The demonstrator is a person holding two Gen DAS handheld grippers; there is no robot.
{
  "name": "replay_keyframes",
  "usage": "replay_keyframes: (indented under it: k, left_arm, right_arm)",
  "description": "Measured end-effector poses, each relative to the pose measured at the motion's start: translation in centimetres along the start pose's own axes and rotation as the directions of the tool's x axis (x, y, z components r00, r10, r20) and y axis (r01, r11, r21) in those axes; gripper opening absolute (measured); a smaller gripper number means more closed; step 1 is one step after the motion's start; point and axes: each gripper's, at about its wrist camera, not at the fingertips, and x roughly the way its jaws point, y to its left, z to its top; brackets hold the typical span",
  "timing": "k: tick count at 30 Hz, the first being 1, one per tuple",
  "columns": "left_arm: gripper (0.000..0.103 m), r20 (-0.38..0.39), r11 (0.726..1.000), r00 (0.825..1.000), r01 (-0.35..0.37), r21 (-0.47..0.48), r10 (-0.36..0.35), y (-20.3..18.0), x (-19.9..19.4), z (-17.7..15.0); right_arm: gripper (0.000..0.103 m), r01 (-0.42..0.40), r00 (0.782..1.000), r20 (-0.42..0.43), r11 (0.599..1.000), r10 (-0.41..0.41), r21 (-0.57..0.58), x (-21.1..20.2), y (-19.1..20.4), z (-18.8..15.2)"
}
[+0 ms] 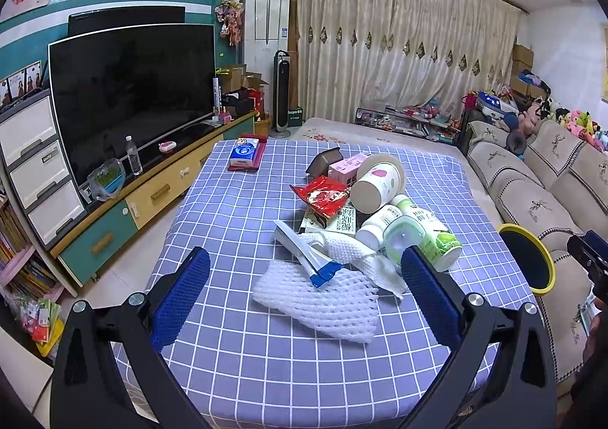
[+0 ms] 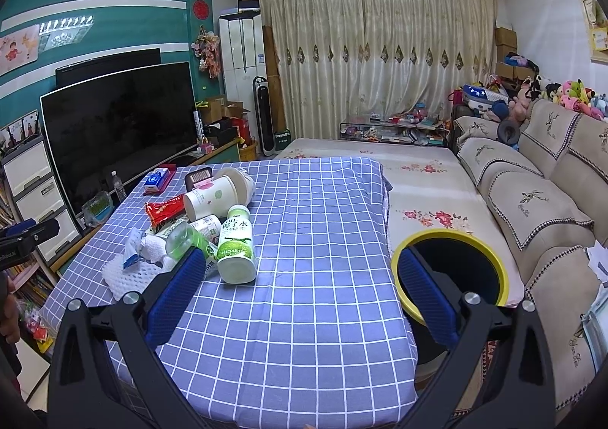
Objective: Collect trash
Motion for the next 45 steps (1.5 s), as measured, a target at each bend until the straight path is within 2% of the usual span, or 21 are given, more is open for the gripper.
replay_keyframes:
  k: [25,31,35,38,40,43,45]
  left_arm:
    - [0.099,-0.009,1.000,1.000,-0.006,0.001,0.006,0.1,0.6,-0.2]
    - [0.099,-0.008,1.000,1.000,-0.029,0.002,0.029,0.5,1.7,0.1]
    - [0.099,-0.012,0.999,0.999,-0.041,-0.001,0.041,0.7,2.8,0.8]
    - [0.099,-0.005,0.999,0.999,-0.042,0.005,0.042,0.6,3.6,1.5]
    - [0.099,-0.002,0.999,0.999,-0.038,0.009,0.038,0.5,4.1,1.9]
    - [0.099,-0.015,1.000,0.999,-0.030,0.004,0.030,0.5,5.4,2.3]
    - [0.099,-0.033,1.000,0.999,-0.023,0.000,0.023,0.6,6.4,2.5]
  right_arm:
    - [0.097,-0.003,1.000,-0.005,1.000,0.003,0.005,0.0,-0.3,-0.2]
    - [0.097,-0.058,0.998,-0.023,0.997,0.059,0.042,1.1,-0.7,-0.2]
    - [0.097,-0.088,0.994,-0.065,0.995,0.091,0.036,3.6,-0.2,-0.1]
    - [0.097,-0.141,0.984,-0.104,0.990,0.143,0.026,5.9,0.7,0.0]
    - [0.092,-0.162,0.979,-0.127,0.987,0.161,-0.002,7.9,1.7,0.0]
    - [0.073,-0.163,0.972,-0.176,0.986,0.155,-0.035,10.9,3.2,0.2]
    - [0.069,-0.187,0.963,-0.204,0.982,0.176,-0.035,13.0,4.0,0.3]
